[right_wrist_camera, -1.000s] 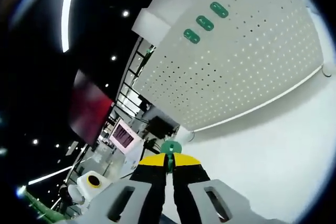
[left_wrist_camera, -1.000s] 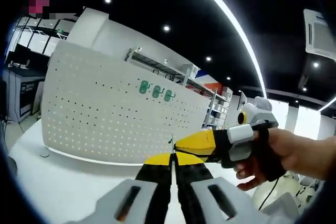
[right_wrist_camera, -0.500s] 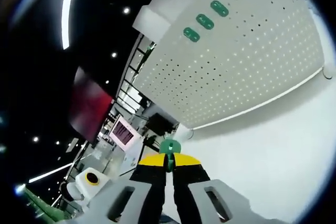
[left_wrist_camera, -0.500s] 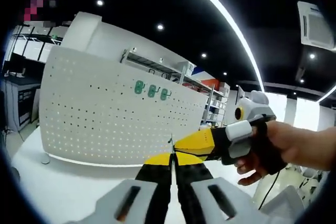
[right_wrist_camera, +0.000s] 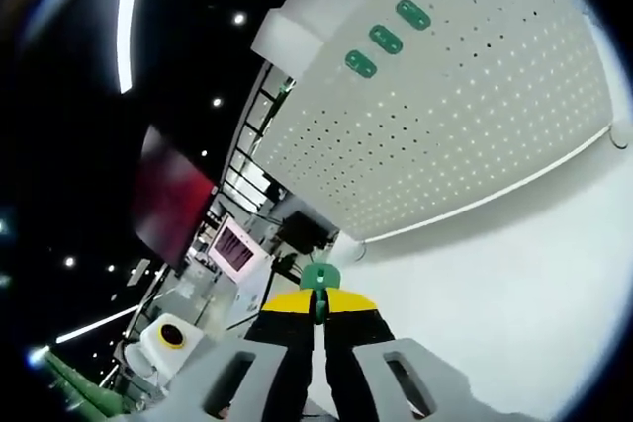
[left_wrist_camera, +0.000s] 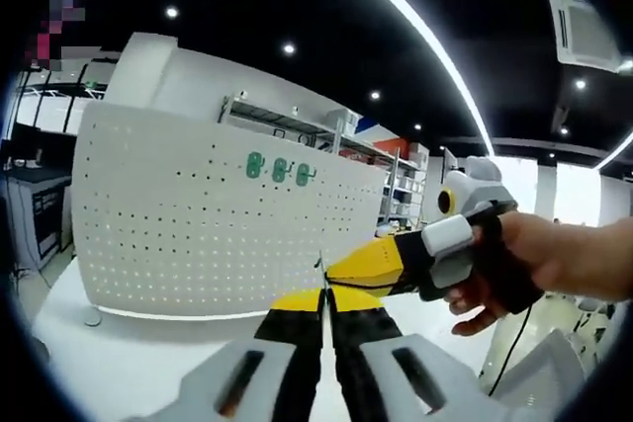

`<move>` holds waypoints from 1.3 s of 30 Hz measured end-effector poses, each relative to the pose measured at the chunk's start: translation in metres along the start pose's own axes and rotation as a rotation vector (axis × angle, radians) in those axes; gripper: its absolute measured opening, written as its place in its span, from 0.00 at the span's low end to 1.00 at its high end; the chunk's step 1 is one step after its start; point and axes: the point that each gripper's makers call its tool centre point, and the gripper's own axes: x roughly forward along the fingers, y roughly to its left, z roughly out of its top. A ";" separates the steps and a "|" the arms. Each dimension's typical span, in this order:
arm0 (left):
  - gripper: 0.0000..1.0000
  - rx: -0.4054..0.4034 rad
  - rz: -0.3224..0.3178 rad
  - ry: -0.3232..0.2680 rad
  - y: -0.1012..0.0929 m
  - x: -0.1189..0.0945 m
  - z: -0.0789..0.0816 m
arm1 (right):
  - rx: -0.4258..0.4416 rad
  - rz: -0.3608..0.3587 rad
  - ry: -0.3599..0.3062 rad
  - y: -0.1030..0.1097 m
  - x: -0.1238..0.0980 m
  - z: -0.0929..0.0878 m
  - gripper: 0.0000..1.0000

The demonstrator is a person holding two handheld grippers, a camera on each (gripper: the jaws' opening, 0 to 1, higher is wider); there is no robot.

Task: Insert the hook assembly into the mounting plate slot until the hook locks in place.

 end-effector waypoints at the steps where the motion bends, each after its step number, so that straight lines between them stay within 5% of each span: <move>1: 0.02 0.006 -0.002 0.006 0.000 0.000 -0.001 | 0.000 0.000 -0.001 0.000 0.000 0.000 0.01; 14: 0.07 0.058 -0.061 0.047 -0.005 0.001 -0.003 | -0.004 0.001 -0.017 -0.001 -0.004 0.004 0.01; 18: 0.23 0.053 -0.070 0.062 -0.005 0.001 -0.006 | -0.005 -0.001 -0.019 -0.002 -0.004 0.004 0.01; 26: 0.36 0.054 -0.108 0.095 -0.007 -0.001 -0.009 | -0.004 -0.004 -0.014 -0.004 -0.003 0.003 0.01; 34: 0.65 0.037 -0.207 0.136 -0.013 -0.004 -0.014 | -0.002 -0.008 -0.014 -0.007 -0.003 0.002 0.01; 39: 0.83 -0.046 -0.283 0.198 -0.020 -0.011 -0.021 | -0.002 -0.017 -0.013 -0.011 -0.001 0.002 0.01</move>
